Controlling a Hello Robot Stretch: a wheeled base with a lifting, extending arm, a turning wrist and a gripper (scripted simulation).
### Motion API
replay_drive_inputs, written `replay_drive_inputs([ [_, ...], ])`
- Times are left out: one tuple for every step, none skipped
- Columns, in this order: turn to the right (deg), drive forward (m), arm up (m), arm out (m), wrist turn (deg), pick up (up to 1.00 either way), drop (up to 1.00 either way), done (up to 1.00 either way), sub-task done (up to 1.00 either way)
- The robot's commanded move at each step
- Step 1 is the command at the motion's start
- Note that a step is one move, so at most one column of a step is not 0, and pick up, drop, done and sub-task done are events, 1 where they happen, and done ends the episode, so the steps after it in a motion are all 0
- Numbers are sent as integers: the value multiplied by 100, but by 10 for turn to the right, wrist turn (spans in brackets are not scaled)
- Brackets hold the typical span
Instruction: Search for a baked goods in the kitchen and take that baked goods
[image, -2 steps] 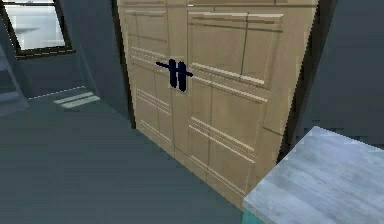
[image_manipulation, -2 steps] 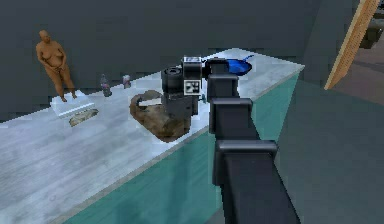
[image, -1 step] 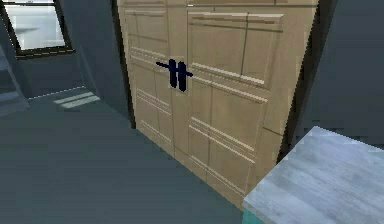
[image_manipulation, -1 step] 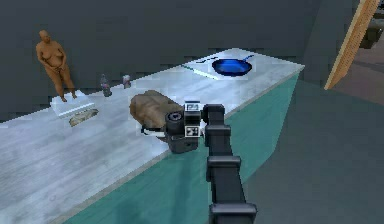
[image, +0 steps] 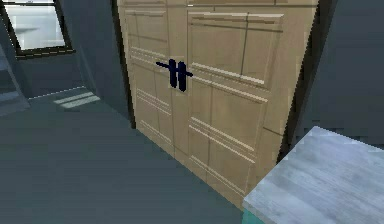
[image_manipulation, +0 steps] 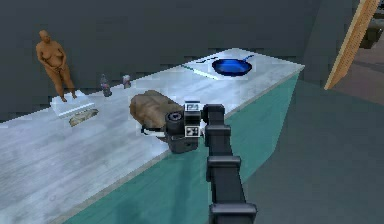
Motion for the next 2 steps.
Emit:
replay_drive_inputs([
  [0,0,10,0,0,0,0,0,0],
  [0,0,0,0,0,0,0,100,0],
])
